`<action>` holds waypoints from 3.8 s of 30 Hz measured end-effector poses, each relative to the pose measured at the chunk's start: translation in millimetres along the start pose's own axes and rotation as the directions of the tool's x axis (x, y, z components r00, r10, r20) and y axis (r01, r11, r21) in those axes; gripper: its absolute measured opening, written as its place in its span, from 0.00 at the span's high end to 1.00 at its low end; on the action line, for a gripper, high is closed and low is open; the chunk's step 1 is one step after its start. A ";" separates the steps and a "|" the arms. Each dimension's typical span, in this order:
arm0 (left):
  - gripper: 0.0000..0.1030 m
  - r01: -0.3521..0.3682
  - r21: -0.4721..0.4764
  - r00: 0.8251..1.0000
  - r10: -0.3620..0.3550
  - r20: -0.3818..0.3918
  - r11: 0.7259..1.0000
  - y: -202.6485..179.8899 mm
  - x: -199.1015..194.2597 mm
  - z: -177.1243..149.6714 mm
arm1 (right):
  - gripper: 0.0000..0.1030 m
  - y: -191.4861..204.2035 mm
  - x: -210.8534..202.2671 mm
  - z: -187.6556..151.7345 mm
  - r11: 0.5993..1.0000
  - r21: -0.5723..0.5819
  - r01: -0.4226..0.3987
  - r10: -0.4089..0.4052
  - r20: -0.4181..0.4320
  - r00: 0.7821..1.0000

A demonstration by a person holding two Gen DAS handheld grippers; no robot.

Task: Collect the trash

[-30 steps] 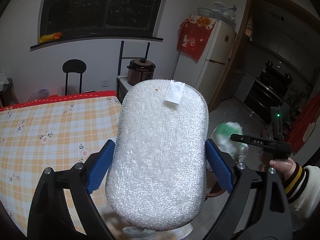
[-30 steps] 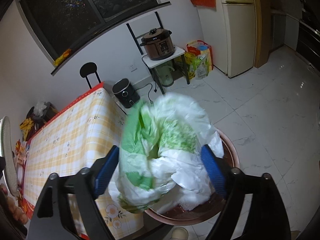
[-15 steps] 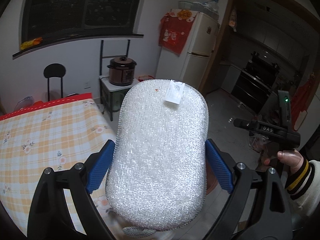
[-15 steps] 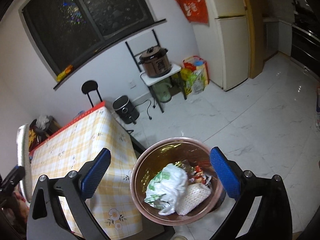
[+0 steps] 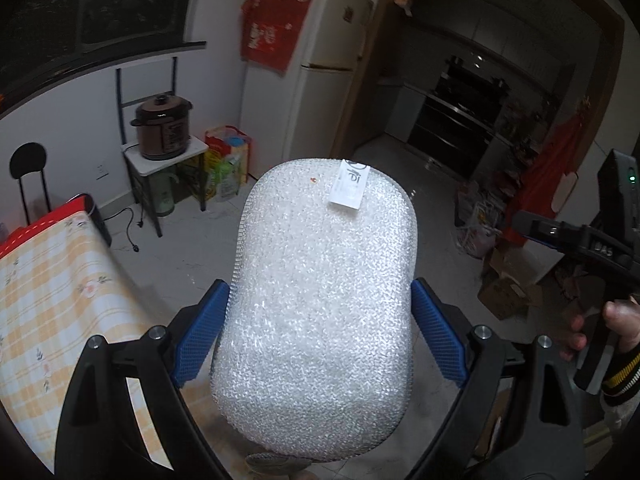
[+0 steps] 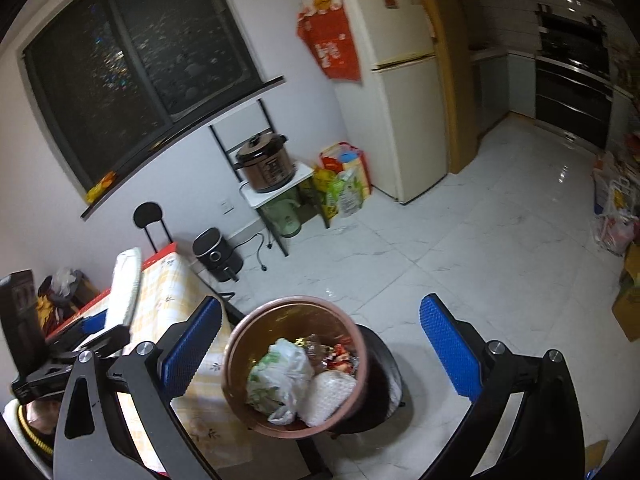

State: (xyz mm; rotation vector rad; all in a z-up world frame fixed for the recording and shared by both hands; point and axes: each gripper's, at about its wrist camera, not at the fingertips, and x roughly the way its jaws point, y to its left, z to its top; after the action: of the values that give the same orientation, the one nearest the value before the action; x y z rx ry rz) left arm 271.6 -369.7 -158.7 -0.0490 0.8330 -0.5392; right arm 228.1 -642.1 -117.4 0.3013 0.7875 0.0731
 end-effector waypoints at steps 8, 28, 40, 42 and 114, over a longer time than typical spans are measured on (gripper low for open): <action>0.11 0.019 0.050 0.998 -0.016 -0.055 0.999 -21.4 48.7 16.4 | 0.05 -38.1 -16.8 -13.3 0.995 0.076 0.068 -0.068 -0.004 0.998; 0.06 -0.077 0.036 0.996 0.075 0.056 0.996 -5.3 -10.8 23.9 | 0.05 -19.3 -21.5 -17.5 0.998 0.062 0.028 -0.028 0.008 1.000; 0.06 -0.167 -0.020 0.970 0.168 0.175 0.986 21.9 -108.4 7.2 | 0.05 52.8 -37.8 -13.6 0.998 -0.069 -0.004 0.007 0.038 0.999; 0.06 -0.179 -0.032 0.964 0.182 0.194 0.983 27.7 -126.0 1.3 | 0.05 63.1 -42.7 -15.6 0.996 -0.086 -0.001 0.005 0.049 0.999; 0.06 -0.344 -0.086 0.894 0.354 0.275 0.935 137.3 -339.1 -83.4 | 0.05 283.2 -118.9 -87.3 0.958 -0.264 0.112 -0.073 0.152 0.986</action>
State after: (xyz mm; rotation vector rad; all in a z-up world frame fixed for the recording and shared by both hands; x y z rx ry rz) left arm 86.4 -76.6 -15.3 -0.0087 0.5483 -0.1694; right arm 95.8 -371.8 -10.7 0.0081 0.6402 0.0700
